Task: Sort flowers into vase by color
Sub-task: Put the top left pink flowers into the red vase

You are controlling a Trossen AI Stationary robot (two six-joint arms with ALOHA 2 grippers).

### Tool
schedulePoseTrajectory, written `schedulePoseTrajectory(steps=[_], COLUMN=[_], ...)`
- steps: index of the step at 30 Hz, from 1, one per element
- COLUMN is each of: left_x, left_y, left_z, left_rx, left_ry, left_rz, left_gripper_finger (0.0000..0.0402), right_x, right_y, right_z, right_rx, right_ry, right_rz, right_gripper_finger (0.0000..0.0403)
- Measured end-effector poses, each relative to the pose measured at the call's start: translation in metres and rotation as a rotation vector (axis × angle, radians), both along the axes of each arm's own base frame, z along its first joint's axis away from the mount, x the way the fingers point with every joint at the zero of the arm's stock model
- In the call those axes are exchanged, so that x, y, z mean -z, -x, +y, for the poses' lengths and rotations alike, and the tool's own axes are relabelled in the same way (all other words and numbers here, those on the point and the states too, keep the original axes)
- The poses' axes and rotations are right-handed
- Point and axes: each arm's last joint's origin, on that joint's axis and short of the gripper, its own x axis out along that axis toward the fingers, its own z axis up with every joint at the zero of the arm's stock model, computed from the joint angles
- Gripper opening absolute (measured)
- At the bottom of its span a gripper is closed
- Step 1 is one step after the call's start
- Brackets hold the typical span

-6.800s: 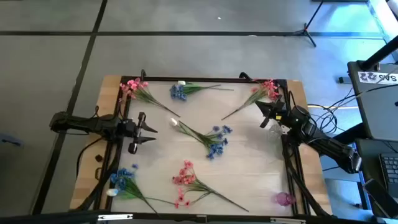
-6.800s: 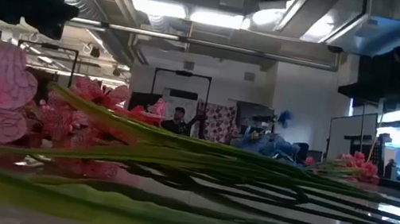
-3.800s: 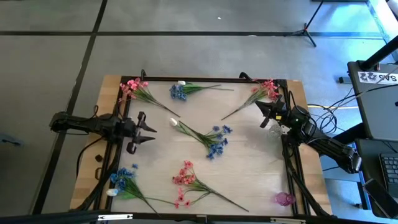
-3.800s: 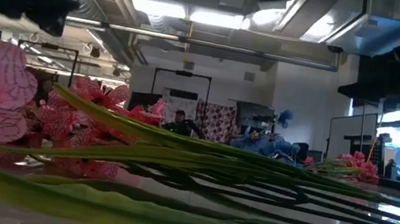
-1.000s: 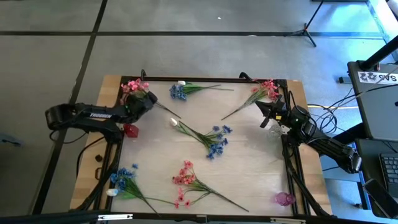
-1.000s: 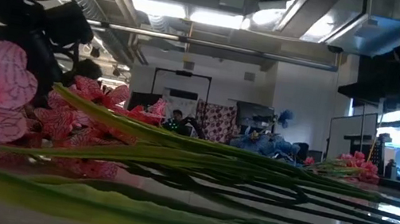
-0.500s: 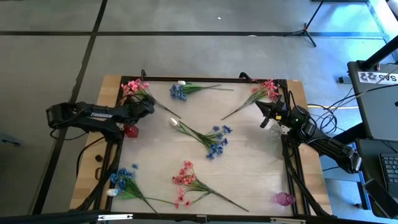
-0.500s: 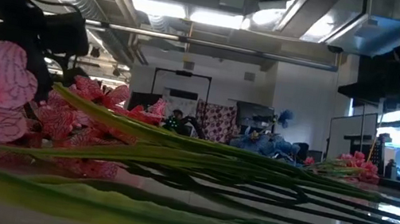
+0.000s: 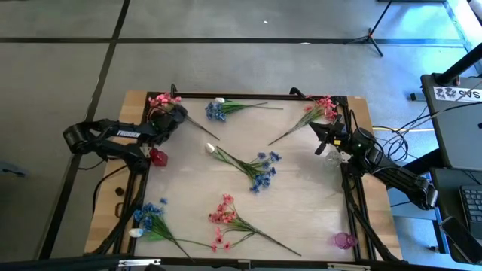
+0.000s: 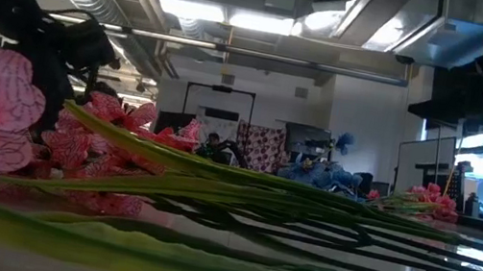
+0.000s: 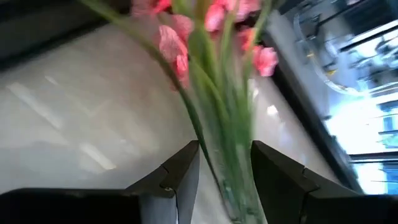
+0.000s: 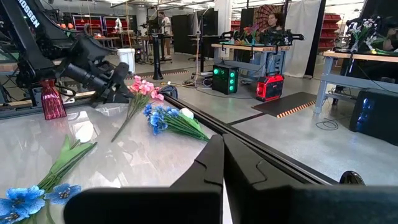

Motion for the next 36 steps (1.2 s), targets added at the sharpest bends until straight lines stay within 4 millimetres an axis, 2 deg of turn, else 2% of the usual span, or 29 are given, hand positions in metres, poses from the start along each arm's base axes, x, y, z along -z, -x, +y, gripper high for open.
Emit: schedulePoseTrajectory(steps=[4, 8, 15, 23, 27, 31, 36], left_x=[-0.003, -0.002, -0.002, 0.01, 0.012, 0.012, 0.013], left_y=[-0.002, 0.003, 0.009, 0.01, 0.007, 0.006, 0.007], left_z=[0.002, 0.007, 0.012, 0.026, 0.03, 0.031, 0.03], left_rx=[0.01, 0.029, -0.021, -0.018, -0.006, -0.005, 0.002], left_ry=[-0.039, -0.007, -0.001, 0.016, -0.028, -0.034, -0.017], left_rz=[-0.003, 0.01, -0.003, 0.009, 0.027, 0.034, 0.059], left_gripper_finger=[0.014, 0.014, 0.014, 0.014, 0.0138, 0.0111, 0.0041], right_x=[0.0, 0.0, 0.0, 0.0, 0.0, 0.0, 0.0], right_y=[0.0, 0.0, 0.0, 0.0, 0.0, 0.0, 0.0], right_z=[0.0, 0.0, 0.0, 0.0, 0.0, 0.0, 0.0], right_rx=[0.0, 0.0, 0.0, 0.0, 0.0, 0.0, 0.0], right_ry=[0.0, 0.0, 0.0, 0.0, 0.0, 0.0, 0.0], right_rz=[0.0, 0.0, 0.0, 0.0, -0.001, 0.0, -0.001], right_gripper_finger=[0.0001, 0.0001, 0.0001, 0.0001, 0.0001, 0.0001, 0.0001])
